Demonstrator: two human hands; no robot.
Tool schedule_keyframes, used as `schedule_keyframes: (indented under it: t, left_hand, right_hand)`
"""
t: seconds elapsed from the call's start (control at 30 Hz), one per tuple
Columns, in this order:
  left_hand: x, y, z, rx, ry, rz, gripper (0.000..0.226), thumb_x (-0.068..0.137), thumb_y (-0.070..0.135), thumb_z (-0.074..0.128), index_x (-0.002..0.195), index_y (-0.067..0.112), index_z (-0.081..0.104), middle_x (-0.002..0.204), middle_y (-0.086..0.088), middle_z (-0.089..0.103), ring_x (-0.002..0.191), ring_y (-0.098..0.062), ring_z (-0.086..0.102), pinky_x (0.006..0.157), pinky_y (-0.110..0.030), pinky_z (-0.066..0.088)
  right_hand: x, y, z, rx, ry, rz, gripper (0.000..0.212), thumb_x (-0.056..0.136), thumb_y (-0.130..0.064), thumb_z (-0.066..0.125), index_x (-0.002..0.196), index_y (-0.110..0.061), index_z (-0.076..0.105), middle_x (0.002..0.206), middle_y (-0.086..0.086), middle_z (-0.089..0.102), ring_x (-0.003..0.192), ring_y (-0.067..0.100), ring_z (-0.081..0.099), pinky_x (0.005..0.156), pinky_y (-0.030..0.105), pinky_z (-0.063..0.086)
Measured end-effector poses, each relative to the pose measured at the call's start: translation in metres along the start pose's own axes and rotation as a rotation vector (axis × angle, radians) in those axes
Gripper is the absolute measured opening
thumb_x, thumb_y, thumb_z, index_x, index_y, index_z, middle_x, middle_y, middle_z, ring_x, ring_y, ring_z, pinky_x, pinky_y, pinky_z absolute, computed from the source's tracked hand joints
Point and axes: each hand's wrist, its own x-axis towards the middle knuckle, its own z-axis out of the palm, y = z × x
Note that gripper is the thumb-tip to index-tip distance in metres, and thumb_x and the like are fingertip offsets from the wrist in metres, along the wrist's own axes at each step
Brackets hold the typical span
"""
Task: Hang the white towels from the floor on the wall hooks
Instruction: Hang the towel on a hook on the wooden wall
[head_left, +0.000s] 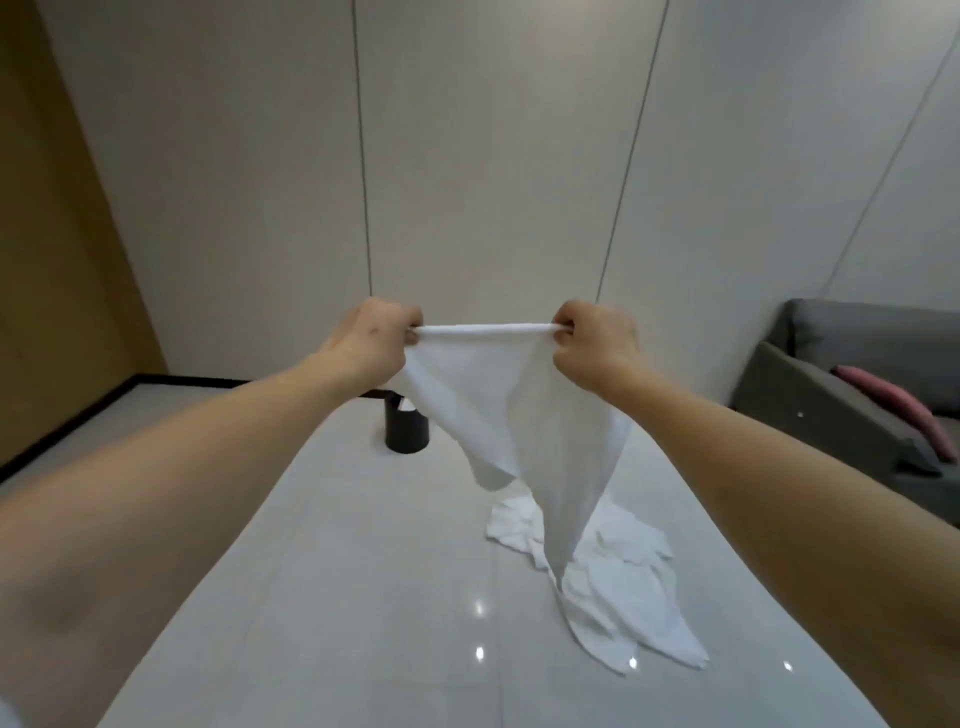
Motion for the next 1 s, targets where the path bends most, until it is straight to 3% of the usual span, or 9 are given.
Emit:
schedule_keyframes:
  t: [0.17,0.3,0.4,0.6,0.8,0.93,1.0]
  left_hand:
    - [-0.011,-0.151,-0.051,0.075,0.076,-0.16,0.019,0.09,0.006,0.051,0.097,0.019,0.063,0.093,-0.007,0.064,0.085,-0.03,0.056,0.067,-0.037,0.05]
    - [-0.029,-0.263,-0.093,0.14,0.12,-0.269,0.013,0.092,0.007,0.052,0.088,0.017,0.059,0.084,-0.005,0.061,0.076,-0.026,0.055,0.061,-0.035,0.048]
    - [-0.046,-0.335,-0.124,0.182,0.145,-0.366,0.019,0.09,0.001,0.049,0.088,0.017,0.059,0.084,-0.001,0.06,0.078,-0.024,0.055,0.065,-0.036,0.052]
    - [-0.084,-0.448,-0.172,0.27,0.186,-0.554,0.02,0.093,0.007,0.051,0.087,0.025,0.059,0.083,0.001,0.057,0.078,-0.021,0.052,0.059,-0.029,0.037]
    - [-0.11,-0.548,-0.208,0.319,0.264,-0.781,0.014,0.094,0.014,0.052,0.094,0.021,0.064,0.091,-0.004,0.063,0.085,-0.024,0.056,0.07,-0.035,0.048]
    - [-0.11,-0.605,-0.226,0.386,0.345,-0.899,0.01,0.095,0.024,0.056,0.095,0.021,0.065,0.092,-0.003,0.063,0.085,-0.022,0.055,0.071,-0.034,0.046]
    - [-0.104,-0.631,-0.236,0.414,0.367,-0.969,0.011,0.095,0.028,0.054,0.093,0.023,0.063,0.092,-0.003,0.062,0.086,-0.025,0.056,0.073,-0.037,0.05]
  right_hand:
    - [0.076,-0.139,0.071,0.109,0.004,-0.195,0.027,0.077,-0.011,0.055,0.101,-0.018,0.067,0.094,0.006,0.068,0.084,0.026,0.057,0.069,0.026,0.034]
    - [0.125,-0.253,0.123,0.153,-0.014,-0.333,0.027,0.074,-0.013,0.055,0.097,-0.018,0.068,0.092,0.008,0.069,0.088,0.03,0.06,0.067,0.027,0.038]
    - [0.153,-0.335,0.159,0.211,-0.038,-0.404,0.027,0.073,-0.014,0.053,0.096,-0.017,0.068,0.092,0.01,0.069,0.086,0.031,0.06,0.069,0.03,0.045]
    - [0.189,-0.475,0.215,0.328,-0.09,-0.564,0.029,0.072,-0.012,0.053,0.097,-0.017,0.067,0.096,0.012,0.068,0.09,0.036,0.059,0.068,0.029,0.039]
    - [0.222,-0.598,0.263,0.447,-0.128,-0.737,0.019,0.074,-0.011,0.054,0.091,-0.016,0.063,0.084,0.005,0.06,0.078,0.028,0.051,0.065,0.029,0.038]
    - [0.256,-0.667,0.301,0.525,-0.154,-0.824,0.009,0.078,-0.01,0.055,0.079,-0.019,0.055,0.074,0.0,0.056,0.069,0.021,0.05,0.057,0.027,0.034]
    - [0.278,-0.701,0.321,0.588,-0.176,-0.86,0.018,0.079,-0.009,0.055,0.069,-0.023,0.048,0.069,-0.003,0.054,0.064,0.015,0.048,0.051,0.024,0.03]
